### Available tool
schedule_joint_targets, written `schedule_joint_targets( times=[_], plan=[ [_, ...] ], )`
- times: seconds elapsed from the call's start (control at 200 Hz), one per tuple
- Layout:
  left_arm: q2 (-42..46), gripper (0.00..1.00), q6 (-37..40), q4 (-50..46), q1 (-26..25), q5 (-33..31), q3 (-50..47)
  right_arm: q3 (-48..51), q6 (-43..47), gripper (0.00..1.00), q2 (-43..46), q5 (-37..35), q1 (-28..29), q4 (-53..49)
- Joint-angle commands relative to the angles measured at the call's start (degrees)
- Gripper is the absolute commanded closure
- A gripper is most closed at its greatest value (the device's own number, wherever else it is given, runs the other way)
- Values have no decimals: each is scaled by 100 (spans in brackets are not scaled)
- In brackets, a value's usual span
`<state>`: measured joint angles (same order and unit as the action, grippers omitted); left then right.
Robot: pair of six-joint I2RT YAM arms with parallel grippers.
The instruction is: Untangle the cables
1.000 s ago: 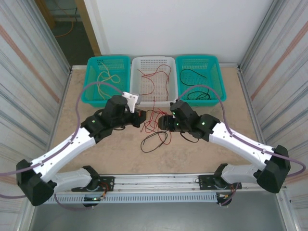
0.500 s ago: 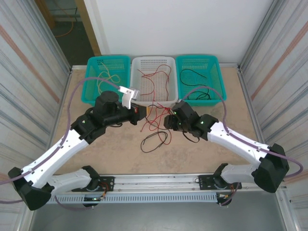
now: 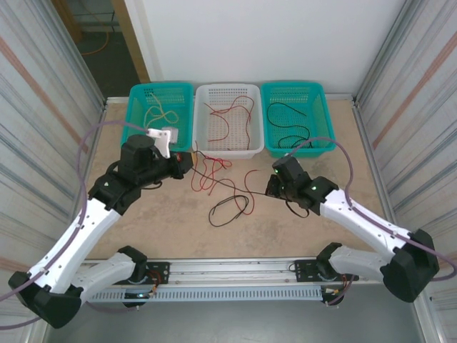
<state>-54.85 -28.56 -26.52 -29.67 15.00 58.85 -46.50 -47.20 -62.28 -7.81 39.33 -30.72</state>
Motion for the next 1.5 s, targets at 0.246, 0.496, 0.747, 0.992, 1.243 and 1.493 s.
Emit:
schedule_joint_targets(
  times=[0.246,0.496,0.747,0.992,1.243,1.493],
  plan=[
    [-279,52,-914,1185,163,466,-1189,-1362,766,100,763,-460,-30,-926],
    [-505,36,-1164,1685,67,785,-1525,-2178,1008,100,1140,-6,-15,-769],
    [-507,20,214,2324,-1345,216,-976,-2756,1087,100,892,912,59,-82],
    [-1612,15,1392,3234,-2131,125,-298,-3235,1034,100,595,1354,501,678],
    [-2398,25,1378,4317,-2312,848,-267,-3738,1081,100,338,1332,541,787],
    [-2715,72,1208,4302,-2315,1237,-17,-3822,1046,100,219,1398,428,932]
  ],
)
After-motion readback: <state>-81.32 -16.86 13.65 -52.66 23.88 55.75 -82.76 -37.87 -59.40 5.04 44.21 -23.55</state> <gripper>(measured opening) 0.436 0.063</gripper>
